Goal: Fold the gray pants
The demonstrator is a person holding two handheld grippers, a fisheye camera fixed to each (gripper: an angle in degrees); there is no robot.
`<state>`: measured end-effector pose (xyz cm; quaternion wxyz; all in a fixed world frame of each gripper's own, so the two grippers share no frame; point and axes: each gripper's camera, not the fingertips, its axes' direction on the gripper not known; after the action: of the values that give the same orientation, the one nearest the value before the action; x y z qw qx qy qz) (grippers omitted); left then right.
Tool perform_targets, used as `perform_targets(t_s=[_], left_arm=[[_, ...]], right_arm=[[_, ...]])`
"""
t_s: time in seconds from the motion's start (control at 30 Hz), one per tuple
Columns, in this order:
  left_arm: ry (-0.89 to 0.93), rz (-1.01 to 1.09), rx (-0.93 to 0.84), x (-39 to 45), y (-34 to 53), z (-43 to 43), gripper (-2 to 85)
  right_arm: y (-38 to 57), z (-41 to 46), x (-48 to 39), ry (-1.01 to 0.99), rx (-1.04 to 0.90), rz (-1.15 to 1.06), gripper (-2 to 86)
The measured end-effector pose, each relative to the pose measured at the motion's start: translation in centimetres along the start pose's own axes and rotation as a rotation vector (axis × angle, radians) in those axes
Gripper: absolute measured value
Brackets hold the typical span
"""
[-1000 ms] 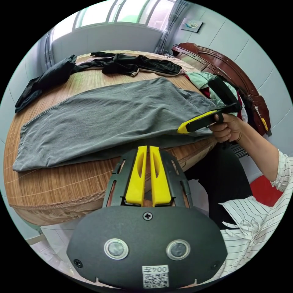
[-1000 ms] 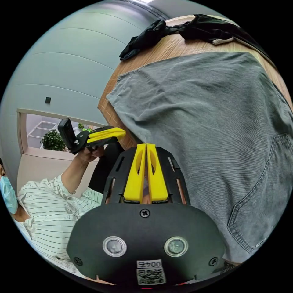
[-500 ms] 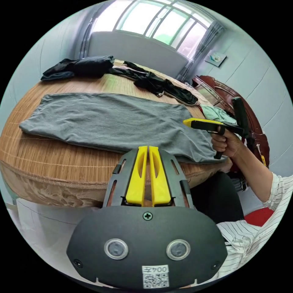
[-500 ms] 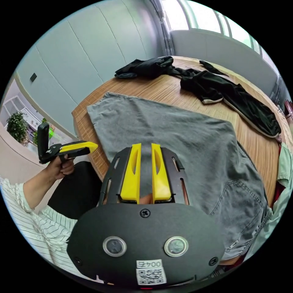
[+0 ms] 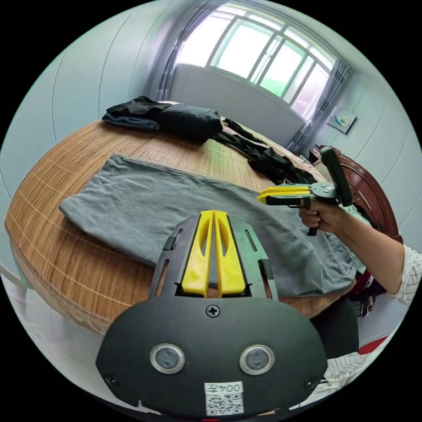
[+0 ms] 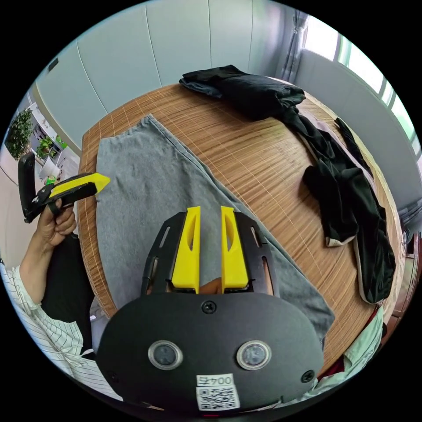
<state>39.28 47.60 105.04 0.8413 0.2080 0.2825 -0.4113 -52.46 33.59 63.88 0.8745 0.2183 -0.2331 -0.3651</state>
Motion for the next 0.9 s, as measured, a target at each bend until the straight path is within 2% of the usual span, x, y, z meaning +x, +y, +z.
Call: perform_targets(t_s=[0.1, 0.23, 0.4, 0.43, 0.57, 0.73, 0.9], left_arm=[[0.086, -0.021, -0.002, -3.0, -0.1, 1.7, 0.2], [0.099, -0.058, 0.009, -5.9, 0.6, 2.2, 0.2], [0.07, -0.176, 0.076, -9.9, 2.0, 2.1, 0.2], [0.063, -0.185, 0.086, -10.2, 2.1, 2.0, 0.2], [0.046, -0.228, 0.095, -11.9, 3.2, 2.1, 0.2], [0.067, -0.318, 0.113, -13.8, 4.6, 2.6, 0.2], [0.088, -0.351, 0.12, -15.3, 5.5, 3.3, 0.2]], right_arm=[[-2.7, 2.9, -1.9, 0.026, -0.041, -0.057, 7.7], [-4.6, 6.0, -4.1, 0.187, -0.081, -0.147, 0.6], [-7.0, 7.2, -3.6, 0.171, -0.076, -0.033, 0.1], [-7.9, 6.7, -4.4, 0.133, -0.013, -0.026, 0.7], [-13.9, 7.1, -11.1, -0.017, 0.123, -0.17, 4.8], [-21.9, 13.4, -20.3, 0.005, 0.057, -0.375, 6.2], [-27.1, 18.3, -25.4, 0.001, 0.036, -0.418, 6.4]])
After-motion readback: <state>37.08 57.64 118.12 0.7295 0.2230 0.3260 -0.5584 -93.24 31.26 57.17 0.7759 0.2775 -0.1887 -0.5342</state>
